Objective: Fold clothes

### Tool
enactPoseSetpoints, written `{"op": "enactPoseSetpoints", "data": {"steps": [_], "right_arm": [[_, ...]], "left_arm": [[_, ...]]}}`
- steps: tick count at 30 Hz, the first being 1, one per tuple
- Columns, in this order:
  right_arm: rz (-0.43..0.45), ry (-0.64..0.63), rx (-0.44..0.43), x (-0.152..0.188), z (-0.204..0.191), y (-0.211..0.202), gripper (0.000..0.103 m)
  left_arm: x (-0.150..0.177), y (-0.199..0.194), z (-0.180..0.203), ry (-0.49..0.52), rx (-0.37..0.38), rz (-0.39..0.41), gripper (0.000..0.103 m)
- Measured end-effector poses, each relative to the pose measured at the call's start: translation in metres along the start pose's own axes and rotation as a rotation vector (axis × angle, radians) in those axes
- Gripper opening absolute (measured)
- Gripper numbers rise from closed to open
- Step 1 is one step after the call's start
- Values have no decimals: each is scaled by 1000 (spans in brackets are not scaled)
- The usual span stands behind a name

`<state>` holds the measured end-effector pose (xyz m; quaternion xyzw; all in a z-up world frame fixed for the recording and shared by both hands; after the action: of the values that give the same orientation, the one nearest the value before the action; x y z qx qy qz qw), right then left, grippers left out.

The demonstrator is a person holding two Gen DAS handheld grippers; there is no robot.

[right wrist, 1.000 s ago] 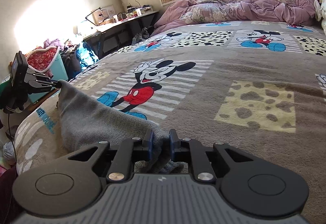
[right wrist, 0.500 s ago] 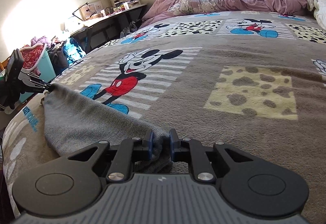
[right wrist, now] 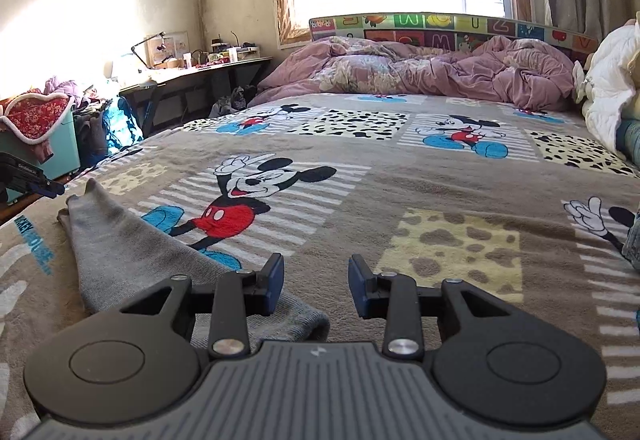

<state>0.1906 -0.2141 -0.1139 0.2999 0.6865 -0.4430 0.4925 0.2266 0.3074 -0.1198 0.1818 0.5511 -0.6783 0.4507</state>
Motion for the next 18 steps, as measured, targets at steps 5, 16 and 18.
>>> {"op": "enactPoseSetpoints", "data": {"steps": [5,16,18], "right_arm": [[-43,-18,-89,7,-28,4,36],[-111,34,-91,42,-30,23,36],[-111,44,-88,42,-29,25,36]], "left_arm": [[15,10,-14,-273,67,-1,29],[27,17,-22,-485,119,73,20],[28,15,-19,-476,121,83,5]]}}
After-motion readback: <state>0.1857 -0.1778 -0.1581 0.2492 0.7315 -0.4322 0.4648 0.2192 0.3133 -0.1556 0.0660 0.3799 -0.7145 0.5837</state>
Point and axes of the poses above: each gripper's, at about its wrist camera, not at the fingertips, and y roughly the way its jaws point, z to its right, x to its underside, the point moved 7 cm from there along y, roughly the way its jaws point, and after that the axes turned 7 degrees about z, right-handed, at the moved point
